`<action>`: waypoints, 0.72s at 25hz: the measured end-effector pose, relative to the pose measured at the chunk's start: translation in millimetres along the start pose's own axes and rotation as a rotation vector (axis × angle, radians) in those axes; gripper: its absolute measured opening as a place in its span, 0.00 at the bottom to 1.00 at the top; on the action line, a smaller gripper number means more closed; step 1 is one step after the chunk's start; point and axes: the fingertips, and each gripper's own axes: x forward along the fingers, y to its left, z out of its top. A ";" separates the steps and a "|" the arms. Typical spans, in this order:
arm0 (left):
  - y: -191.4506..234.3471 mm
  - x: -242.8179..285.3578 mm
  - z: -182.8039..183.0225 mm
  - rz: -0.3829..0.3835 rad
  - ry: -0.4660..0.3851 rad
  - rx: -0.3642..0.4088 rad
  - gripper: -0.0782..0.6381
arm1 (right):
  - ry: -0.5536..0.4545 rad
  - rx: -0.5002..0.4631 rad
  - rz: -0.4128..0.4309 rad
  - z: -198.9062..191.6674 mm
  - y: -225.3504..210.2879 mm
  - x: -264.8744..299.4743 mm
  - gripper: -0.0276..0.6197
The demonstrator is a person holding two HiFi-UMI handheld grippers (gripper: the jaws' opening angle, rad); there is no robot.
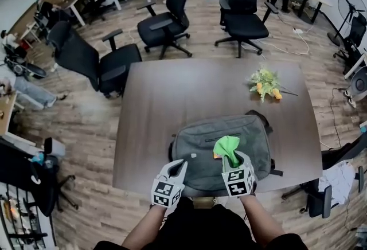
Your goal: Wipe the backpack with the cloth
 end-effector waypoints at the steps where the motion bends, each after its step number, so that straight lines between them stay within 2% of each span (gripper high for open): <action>1: 2.3 -2.7 -2.3 0.010 0.005 -0.006 0.13 | 0.002 -0.003 0.029 0.6 10.5 2.9 0.21; 5: 11.9 -16.3 -8.8 0.058 0.008 -0.026 0.13 | 0.001 -0.017 0.148 2.0 52.4 14.1 0.21; 11: 22.3 -36.4 -21.1 0.114 0.028 -0.053 0.13 | 0.050 0.015 0.307 1.3 106.2 26.9 0.21; 18: 31.5 -59.8 -34.4 0.161 0.036 -0.074 0.14 | 0.116 0.035 0.431 -1.9 160.3 42.0 0.21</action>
